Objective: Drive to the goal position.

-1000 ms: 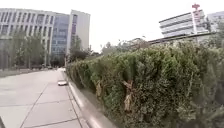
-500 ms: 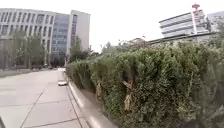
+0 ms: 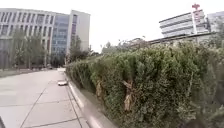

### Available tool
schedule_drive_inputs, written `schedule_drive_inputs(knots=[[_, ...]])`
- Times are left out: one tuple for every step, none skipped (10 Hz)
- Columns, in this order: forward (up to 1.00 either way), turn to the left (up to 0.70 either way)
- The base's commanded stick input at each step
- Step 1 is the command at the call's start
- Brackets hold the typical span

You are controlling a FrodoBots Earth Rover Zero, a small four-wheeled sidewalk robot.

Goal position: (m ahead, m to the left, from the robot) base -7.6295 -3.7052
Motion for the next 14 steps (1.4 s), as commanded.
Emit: schedule_drive_inputs(knots=[[0.05, 0.00], [0.05, 0.00], [0.05, 0.00], [0.05, 0.00], [0.05, 0.00], [0.05, 0.00], [0.05, 0.00], [0.05, 0.00], [0.05, 0.00], [0.05, 0.00], [0.05, 0.00], [0.05, 0.00], [0.05, 0.00], [0.05, 0.00]])
